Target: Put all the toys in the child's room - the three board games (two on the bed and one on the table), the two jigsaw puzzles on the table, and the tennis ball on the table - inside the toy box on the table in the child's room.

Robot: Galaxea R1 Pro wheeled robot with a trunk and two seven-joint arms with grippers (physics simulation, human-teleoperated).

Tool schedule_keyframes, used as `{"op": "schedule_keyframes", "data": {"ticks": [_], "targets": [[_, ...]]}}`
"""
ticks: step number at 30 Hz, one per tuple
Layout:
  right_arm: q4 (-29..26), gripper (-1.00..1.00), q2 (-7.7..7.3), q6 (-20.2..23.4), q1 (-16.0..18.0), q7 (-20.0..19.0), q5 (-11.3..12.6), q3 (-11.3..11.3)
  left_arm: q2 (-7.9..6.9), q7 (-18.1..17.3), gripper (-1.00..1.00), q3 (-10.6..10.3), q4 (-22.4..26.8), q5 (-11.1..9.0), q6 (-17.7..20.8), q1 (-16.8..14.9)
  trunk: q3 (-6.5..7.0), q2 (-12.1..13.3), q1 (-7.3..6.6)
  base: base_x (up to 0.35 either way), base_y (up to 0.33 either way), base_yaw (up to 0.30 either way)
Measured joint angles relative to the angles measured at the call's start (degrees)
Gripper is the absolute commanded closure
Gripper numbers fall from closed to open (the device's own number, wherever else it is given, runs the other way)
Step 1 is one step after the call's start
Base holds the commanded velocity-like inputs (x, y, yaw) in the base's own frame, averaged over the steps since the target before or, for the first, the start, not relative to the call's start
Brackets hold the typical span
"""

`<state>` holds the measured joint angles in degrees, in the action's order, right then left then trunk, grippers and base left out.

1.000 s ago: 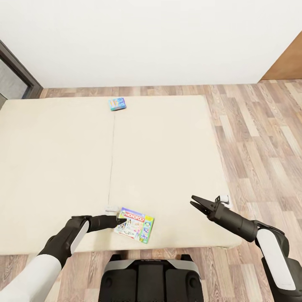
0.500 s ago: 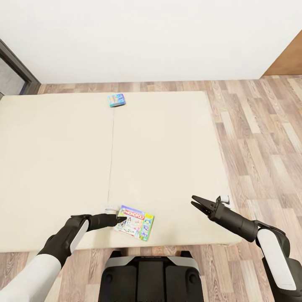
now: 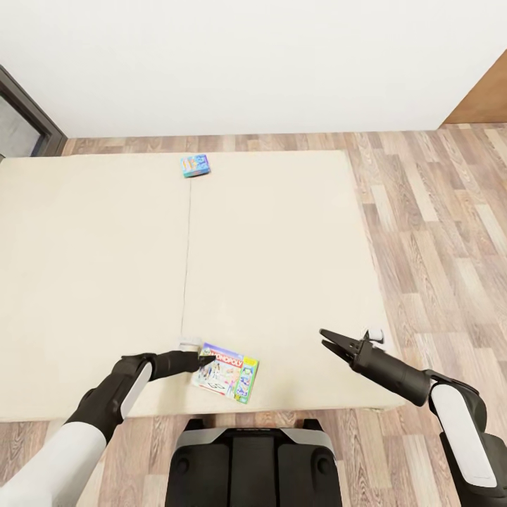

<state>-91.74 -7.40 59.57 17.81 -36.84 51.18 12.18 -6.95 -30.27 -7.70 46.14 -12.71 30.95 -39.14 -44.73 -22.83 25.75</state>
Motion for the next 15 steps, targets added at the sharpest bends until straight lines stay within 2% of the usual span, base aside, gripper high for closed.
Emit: {"op": "schedule_keyframes", "data": {"ticks": [6, 15], "targets": [[-0.01, -1.00, 0.23, 0.17, 0.00, 3.70, 0.04, 0.02, 0.10, 0.06, -1.00, 0.02, 0.09, 0.04, -2.08, -0.10, -0.02, 0.00, 0.00, 0.000, 0.000, 0.000], [0.01, -1.00, 0.42, 0.18, 0.00, 4.96, 0.14, 0.11, 0.10, 0.04, -1.00, 0.03, 0.07, 0.06, -2.80, -0.13, -0.02, 0.00, 0.00, 0.000, 0.000, 0.000]]}}
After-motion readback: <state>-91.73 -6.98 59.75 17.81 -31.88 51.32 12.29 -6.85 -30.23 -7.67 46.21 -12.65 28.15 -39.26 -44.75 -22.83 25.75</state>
